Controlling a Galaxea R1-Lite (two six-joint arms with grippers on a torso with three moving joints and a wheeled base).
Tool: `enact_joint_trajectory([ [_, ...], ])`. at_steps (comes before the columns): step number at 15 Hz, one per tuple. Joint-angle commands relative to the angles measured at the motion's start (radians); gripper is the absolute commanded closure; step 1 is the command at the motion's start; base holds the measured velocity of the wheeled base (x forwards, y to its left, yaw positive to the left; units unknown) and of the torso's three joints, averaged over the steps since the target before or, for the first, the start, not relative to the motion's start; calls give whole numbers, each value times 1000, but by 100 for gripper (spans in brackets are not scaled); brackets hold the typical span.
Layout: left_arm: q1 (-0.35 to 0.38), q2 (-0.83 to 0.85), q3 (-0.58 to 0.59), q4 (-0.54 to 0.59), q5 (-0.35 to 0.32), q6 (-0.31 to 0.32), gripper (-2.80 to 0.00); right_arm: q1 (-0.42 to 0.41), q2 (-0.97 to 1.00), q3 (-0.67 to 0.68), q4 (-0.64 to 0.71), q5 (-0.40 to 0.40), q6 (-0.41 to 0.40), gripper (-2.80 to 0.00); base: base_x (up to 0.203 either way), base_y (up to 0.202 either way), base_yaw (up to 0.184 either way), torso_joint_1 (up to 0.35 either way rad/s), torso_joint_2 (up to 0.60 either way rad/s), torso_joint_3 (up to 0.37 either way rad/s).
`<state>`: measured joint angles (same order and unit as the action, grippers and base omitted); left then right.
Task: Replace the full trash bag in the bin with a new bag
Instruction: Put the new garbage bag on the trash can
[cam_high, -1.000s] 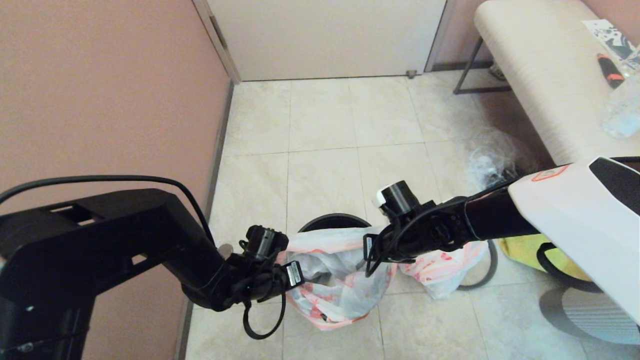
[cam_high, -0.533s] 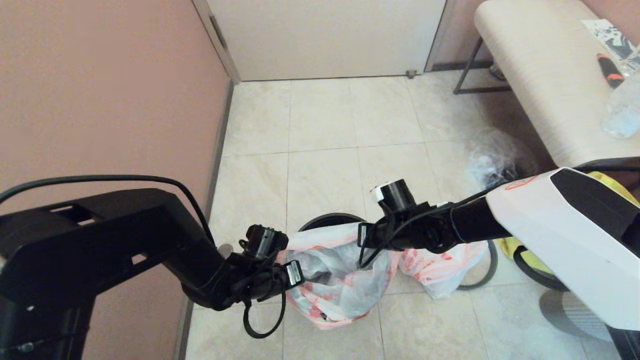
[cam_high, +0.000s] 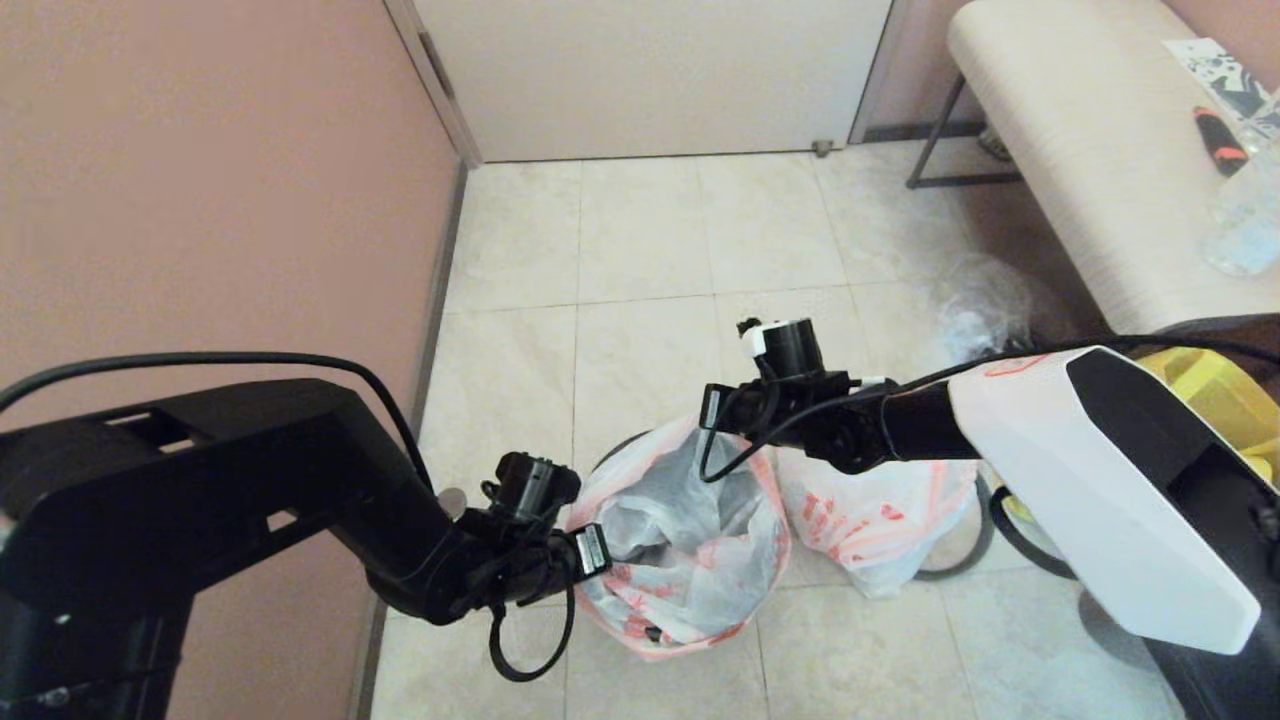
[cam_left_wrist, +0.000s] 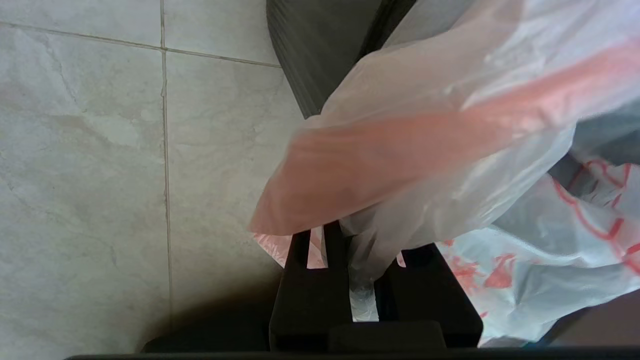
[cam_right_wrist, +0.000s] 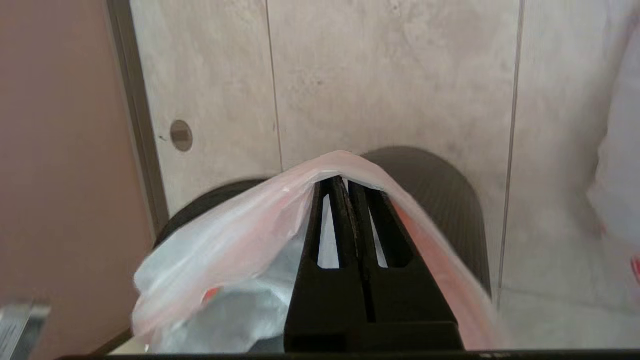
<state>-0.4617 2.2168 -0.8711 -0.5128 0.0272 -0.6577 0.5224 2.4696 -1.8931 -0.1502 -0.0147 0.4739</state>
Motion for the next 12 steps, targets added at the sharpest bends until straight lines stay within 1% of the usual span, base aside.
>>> enact_joint_trajectory([
  [1, 0, 2, 0, -3, 0, -3, 0, -10, 79, -83, 39, -1, -10, 0, 0, 0, 0, 0, 0, 0],
  [2, 0, 2, 1, -3, 0, -3, 0, -13, 89, -86, 52, -1, -31, 0, 0, 0, 0, 0, 0, 0],
  [3, -5, 1, 2, -3, 0, -3, 0, -14, 98, -86, 50, 1, -36, 0, 0, 0, 0, 0, 0, 0],
  [5, -15, -8, 25, -16, -2, -1, 0, -20, 105, -90, 29, 55, -107, 0, 0, 0, 0, 0, 0, 0],
  [6, -20, -9, 41, -54, -3, 6, 0, -25, 107, -90, 11, 73, -127, 0, 0, 0, 0, 0, 0, 0],
  [7, -23, -7, 55, -91, -3, 21, 0, -25, 110, -90, 14, 77, -129, 0, 0, 0, 0, 0, 0, 0],
  [8, -24, -1, 67, -116, -2, 42, 0, -24, 104, -89, 40, 87, -130, 0, 0, 0, 0, 0, 0, 0],
  [9, -28, 6, 66, -117, 1, 45, 0, -24, 83, -88, 78, 107, -130, 0, 0, 0, 0, 0, 0, 0],
  [12, -28, 11, 64, -115, 2, 48, 0, -32, -14, -86, 229, 228, -130, 0, 0, 0, 0, 0, 0, 0],
])
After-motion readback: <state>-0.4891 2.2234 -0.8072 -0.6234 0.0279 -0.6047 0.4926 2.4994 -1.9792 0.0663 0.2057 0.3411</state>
